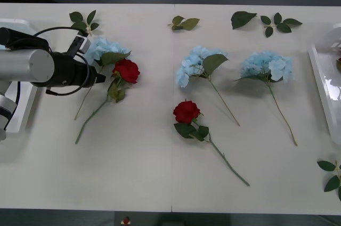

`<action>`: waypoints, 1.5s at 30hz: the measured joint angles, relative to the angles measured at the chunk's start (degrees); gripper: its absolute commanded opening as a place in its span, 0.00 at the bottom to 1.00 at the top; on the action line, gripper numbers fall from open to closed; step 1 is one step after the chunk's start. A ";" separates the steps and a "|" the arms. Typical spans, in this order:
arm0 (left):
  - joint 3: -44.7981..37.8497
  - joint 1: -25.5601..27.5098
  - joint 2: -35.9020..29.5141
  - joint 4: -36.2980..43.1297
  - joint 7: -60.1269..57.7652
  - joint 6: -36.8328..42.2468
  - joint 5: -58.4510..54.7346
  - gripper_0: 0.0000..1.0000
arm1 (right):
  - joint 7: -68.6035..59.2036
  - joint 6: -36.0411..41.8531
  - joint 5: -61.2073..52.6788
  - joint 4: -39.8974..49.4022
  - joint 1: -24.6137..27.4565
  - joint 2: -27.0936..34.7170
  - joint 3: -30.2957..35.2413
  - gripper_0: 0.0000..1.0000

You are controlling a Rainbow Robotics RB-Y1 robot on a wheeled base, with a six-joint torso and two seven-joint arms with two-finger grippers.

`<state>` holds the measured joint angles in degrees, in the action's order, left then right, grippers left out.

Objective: Put the red flowers into the right box and the blue flowers into the left box

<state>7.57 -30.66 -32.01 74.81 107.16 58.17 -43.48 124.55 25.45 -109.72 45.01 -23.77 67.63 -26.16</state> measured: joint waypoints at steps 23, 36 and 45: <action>2.37 0.00 2.03 -3.75 -2.80 -5.12 2.40 0.00 | -12.59 18.56 3.56 22.05 -4.05 0.47 0.00 0.91; -1.30 -1.23 -1.65 0.23 -2.81 4.08 -7.58 0.00 | -43.90 32.55 33.56 44.24 -4.06 -0.30 0.00 0.91; -12.82 -2.77 -14.62 5.27 -2.81 10.30 -18.50 0.00 | -46.16 36.50 48.00 41.39 -4.68 -9.97 0.02 0.91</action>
<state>-5.25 -33.43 -46.63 80.07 104.35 68.46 -61.98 78.39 61.96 -61.72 86.40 -28.45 57.65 -26.14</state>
